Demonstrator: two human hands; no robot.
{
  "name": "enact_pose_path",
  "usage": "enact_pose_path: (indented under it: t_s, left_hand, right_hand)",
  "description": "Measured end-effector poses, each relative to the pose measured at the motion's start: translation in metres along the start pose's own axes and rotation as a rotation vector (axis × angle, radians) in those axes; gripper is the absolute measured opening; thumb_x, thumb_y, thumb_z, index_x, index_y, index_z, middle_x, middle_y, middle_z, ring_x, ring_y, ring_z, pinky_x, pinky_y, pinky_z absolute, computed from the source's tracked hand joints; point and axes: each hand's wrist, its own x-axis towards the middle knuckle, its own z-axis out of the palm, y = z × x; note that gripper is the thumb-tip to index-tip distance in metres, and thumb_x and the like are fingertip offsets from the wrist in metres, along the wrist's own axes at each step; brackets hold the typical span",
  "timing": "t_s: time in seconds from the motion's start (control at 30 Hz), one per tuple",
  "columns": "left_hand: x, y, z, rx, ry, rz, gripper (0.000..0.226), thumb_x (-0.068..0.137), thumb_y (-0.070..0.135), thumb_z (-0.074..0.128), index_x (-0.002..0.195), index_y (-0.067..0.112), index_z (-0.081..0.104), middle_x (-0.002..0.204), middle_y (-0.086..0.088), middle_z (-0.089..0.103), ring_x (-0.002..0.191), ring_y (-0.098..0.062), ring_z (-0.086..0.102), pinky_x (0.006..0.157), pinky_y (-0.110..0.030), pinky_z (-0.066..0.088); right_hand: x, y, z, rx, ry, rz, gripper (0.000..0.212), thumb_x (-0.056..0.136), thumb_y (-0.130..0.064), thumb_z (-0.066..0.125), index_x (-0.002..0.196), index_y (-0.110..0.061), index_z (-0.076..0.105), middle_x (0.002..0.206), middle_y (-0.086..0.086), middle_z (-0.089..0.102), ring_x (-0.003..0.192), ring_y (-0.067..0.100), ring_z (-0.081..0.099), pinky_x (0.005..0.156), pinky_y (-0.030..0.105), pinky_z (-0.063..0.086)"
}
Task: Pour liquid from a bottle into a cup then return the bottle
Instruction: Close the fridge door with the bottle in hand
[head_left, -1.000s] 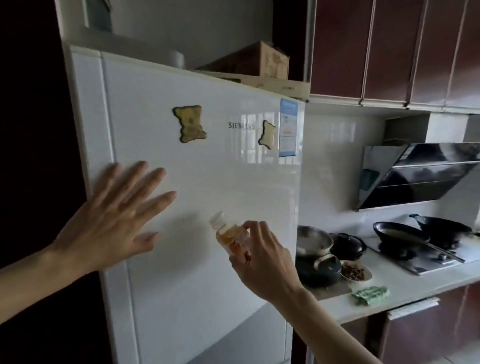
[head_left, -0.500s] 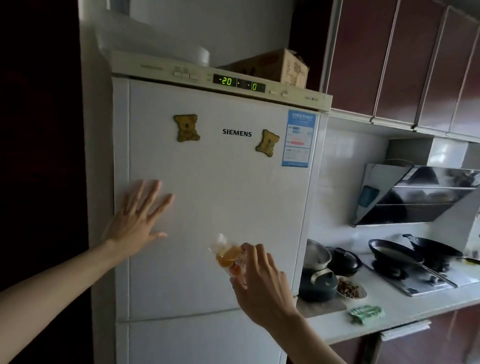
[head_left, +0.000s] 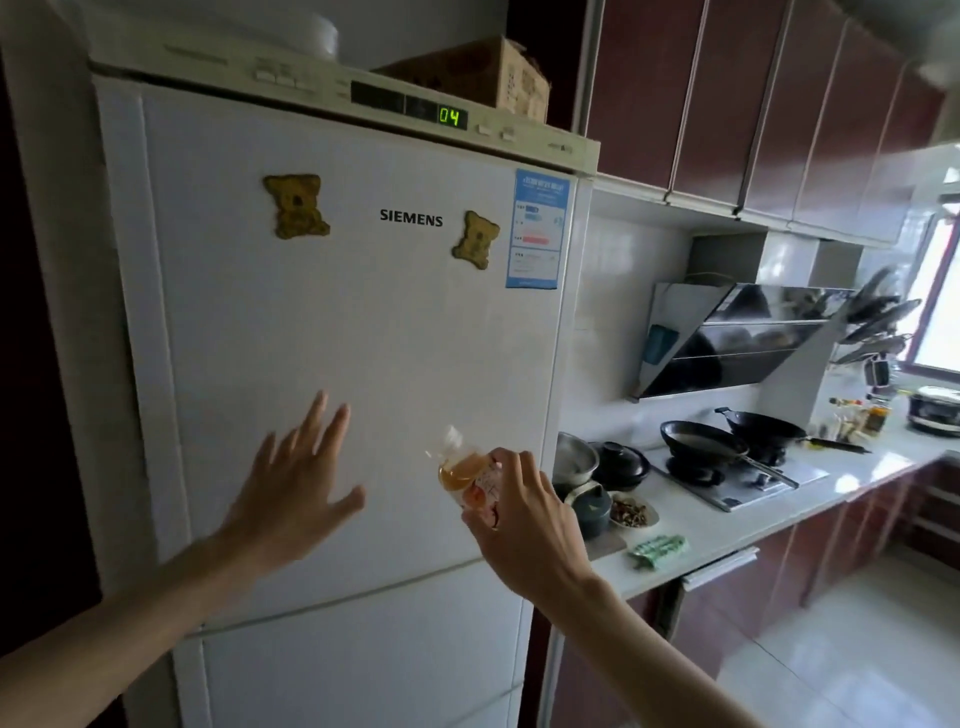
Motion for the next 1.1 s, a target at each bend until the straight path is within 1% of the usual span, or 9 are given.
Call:
enact_pose_path:
  t_s: [0.07,0.13,0.3,0.4,0.5,0.63,0.8,0.97,1.1]
  left_hand:
    - [-0.014,0.046,0.009,-0.370,-0.188,-0.044,0.095,0.084,0.081,0.034,0.157,0.025,0.011,0.167,-0.002,0.013,0.142,-0.022,0.039,0.110,-0.042,0.036]
    - [-0.021,0.093,0.020,-0.793,-0.401,-0.115,0.080,0.082,0.080,0.044,0.147,0.037,0.029,0.155,0.005,0.040,0.126,-0.010,0.052,0.096,-0.031,0.043]
    - [-0.020,0.168,0.070,-1.348,-0.549,-0.064,0.037,0.079,0.061,0.066,0.113,0.047,0.061,0.112,0.013,0.074,0.104,-0.010,0.070,0.088,-0.039,0.057]
    - [-0.025,0.206,0.095,-1.396,-0.618,0.026,0.023,0.091,0.041,0.069,0.112,0.035,0.065,0.105,-0.001,0.076,0.098,-0.019,0.073,0.074,-0.030,0.062]
    - [-0.031,0.244,0.127,-1.389,-0.724,0.051,0.046,0.089,0.036,0.070,0.129,0.024,0.054,0.112,-0.003,0.074,0.100,-0.018,0.074,0.082,-0.037,0.062]
    - [-0.031,0.300,0.176,-1.240,-0.757,0.187,0.052,0.082,0.044,0.076,0.122,0.020,0.053,0.110,0.000,0.072,0.100,-0.014,0.072,0.088,-0.035,0.060]
    - [-0.018,0.369,0.235,-1.109,-0.773,0.365,0.048,0.081,0.042,0.079,0.117,0.023,0.054,0.106,0.003,0.071,0.099,-0.014,0.071,0.089,-0.040,0.060]
    - [0.002,0.467,0.278,-1.018,-0.892,0.514,0.041,0.082,0.045,0.076,0.113,0.029,0.053,0.100,0.004,0.074,0.086,-0.011,0.075,0.075,-0.035,0.062]
    - [0.005,0.535,0.300,-0.970,-0.947,0.596,0.035,0.079,0.033,0.078,0.107,0.030,0.057,0.092,0.005,0.075,0.077,-0.009,0.072,0.067,-0.035,0.061]
  right_hand:
    - [-0.007,0.008,-0.003,0.030,0.012,0.047,0.056,0.090,-0.045,0.063,0.133,-0.023,0.034,0.127,-0.001,0.047,0.104,0.023,0.058,0.077,0.044,0.056]
    - [-0.019,0.017,-0.006,0.076,0.022,0.100,0.059,0.089,-0.047,0.066,0.133,-0.023,0.034,0.128,-0.001,0.049,0.103,0.023,0.060,0.079,0.045,0.056]
    - [-0.062,0.048,-0.011,0.066,0.059,0.193,0.059,0.089,-0.043,0.070,0.134,-0.022,0.038,0.128,0.000,0.051,0.100,0.018,0.062,0.073,0.030,0.054]
    - [-0.094,0.073,-0.024,0.055,0.031,0.323,0.062,0.086,-0.047,0.073,0.133,-0.027,0.038,0.129,-0.004,0.053,0.094,0.011,0.061,0.070,0.027,0.055]
    - [-0.123,0.103,-0.052,0.036,-0.074,0.443,0.068,0.079,-0.057,0.075,0.132,-0.029,0.042,0.127,-0.007,0.056,0.096,0.010,0.061,0.074,0.031,0.060]
    - [-0.158,0.160,-0.094,-0.109,-0.250,0.615,0.063,0.083,-0.060,0.069,0.129,-0.025,0.045,0.116,-0.003,0.062,0.094,0.015,0.063,0.077,0.037,0.060]
    - [-0.192,0.238,-0.119,-0.349,-0.090,0.586,0.065,0.095,-0.054,0.055,0.147,-0.020,0.036,0.138,0.003,0.056,0.115,0.022,0.059,0.094,0.034,0.053]
    - [-0.202,0.326,-0.130,-0.340,-0.077,0.500,0.058,0.097,-0.062,0.038,0.139,-0.023,0.041,0.120,0.003,0.063,0.091,0.021,0.067,0.075,0.038,0.059]
    - [-0.223,0.387,-0.147,-0.430,-0.241,0.543,0.040,0.102,-0.047,0.035,0.127,-0.017,0.045,0.109,0.005,0.057,0.077,0.025,0.066,0.066,0.041,0.060]
